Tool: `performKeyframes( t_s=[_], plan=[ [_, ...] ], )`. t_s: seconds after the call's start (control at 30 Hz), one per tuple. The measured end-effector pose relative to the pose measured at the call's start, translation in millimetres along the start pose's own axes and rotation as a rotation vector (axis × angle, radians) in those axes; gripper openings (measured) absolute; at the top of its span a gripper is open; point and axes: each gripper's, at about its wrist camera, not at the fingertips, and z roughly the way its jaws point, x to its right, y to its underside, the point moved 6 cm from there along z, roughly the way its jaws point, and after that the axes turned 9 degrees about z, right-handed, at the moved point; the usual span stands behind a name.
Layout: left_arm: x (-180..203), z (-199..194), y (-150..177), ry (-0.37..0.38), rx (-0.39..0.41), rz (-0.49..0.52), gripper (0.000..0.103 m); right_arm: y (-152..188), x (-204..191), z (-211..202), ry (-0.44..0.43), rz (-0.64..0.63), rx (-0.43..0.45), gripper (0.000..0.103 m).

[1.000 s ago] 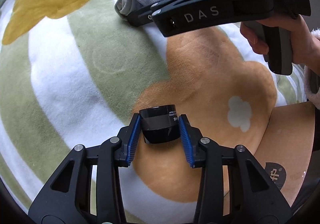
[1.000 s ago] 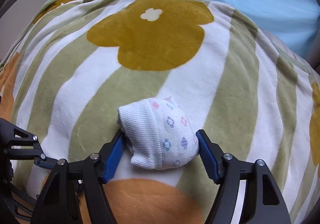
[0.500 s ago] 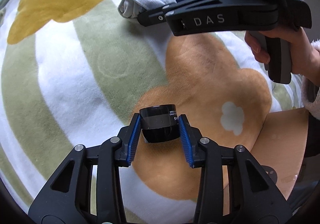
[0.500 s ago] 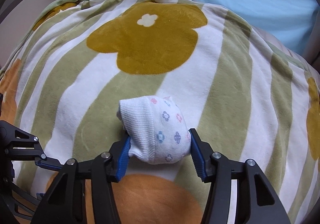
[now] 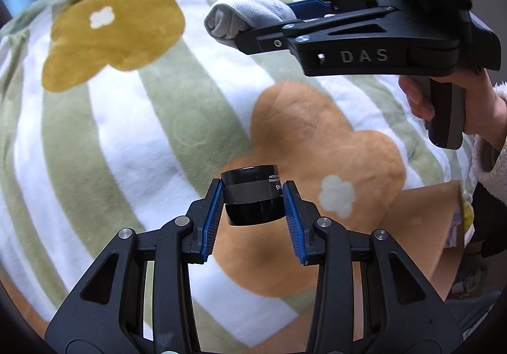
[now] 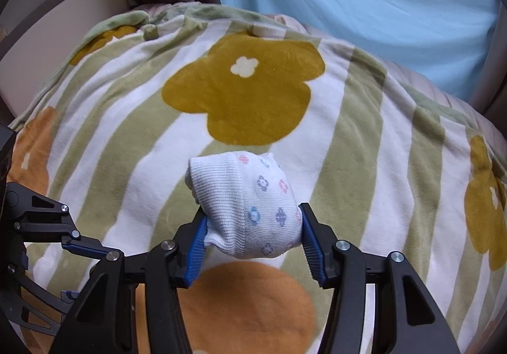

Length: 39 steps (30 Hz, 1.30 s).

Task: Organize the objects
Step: 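Lift the jar and sock and carry them over the cardboard box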

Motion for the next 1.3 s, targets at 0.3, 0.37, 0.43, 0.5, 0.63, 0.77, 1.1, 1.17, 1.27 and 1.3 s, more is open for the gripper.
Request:
performKeyframes(
  t_s=[0.3,0.37,0.43,0.5,0.63,0.77,1.1,1.17,1.27,1.3],
  plan=[
    [24.3,-74.4,0.1,-0.033,0.079,-0.025,0.035,-1.5,-20.2,-79.7,-0.035,-0.015,0.067,0.050],
    [32.5,-92.2,3.2,-0.041,0.098,-0.033,0.035,1.3,-25.4,-97.5,-0.051,-0.014,0.080,0.050],
    [43.1,-109.1,7.8,-0.048,0.118,-0.042,0.035,6.7,-32.6,-117.9,-0.069,-0.016,0.089,0.050],
    [54.3,-126.4,13.2,-0.056,0.136,-0.053,0.035,14.5,-40.9,-137.5,-0.085,-0.023,0.095,0.050],
    [77.4,-153.2,28.1,-0.071,0.159,-0.065,0.035,35.0,-56.6,-173.0,-0.107,-0.033,0.096,0.050],
    [101.6,-172.4,49.7,-0.080,0.168,-0.085,0.035,60.4,-66.9,-204.5,-0.105,-0.041,0.093,0.050],
    [140.4,-164.5,129.7,-0.117,0.122,-0.247,0.035,151.1,-63.2,-240.8,-0.060,0.052,0.009,0.050],
    [146.1,-157.2,143.2,-0.122,0.112,-0.272,0.035,174.2,-60.1,-237.9,-0.036,0.087,-0.023,0.050],
    [152.5,-145.3,162.2,-0.131,0.099,-0.312,0.035,198.7,-57.0,-233.8,0.009,0.103,-0.038,0.050],
    [153.7,-140.4,168.8,-0.140,0.089,-0.322,0.035,204.9,-57.1,-232.1,0.012,0.113,-0.045,0.050]
  ],
)
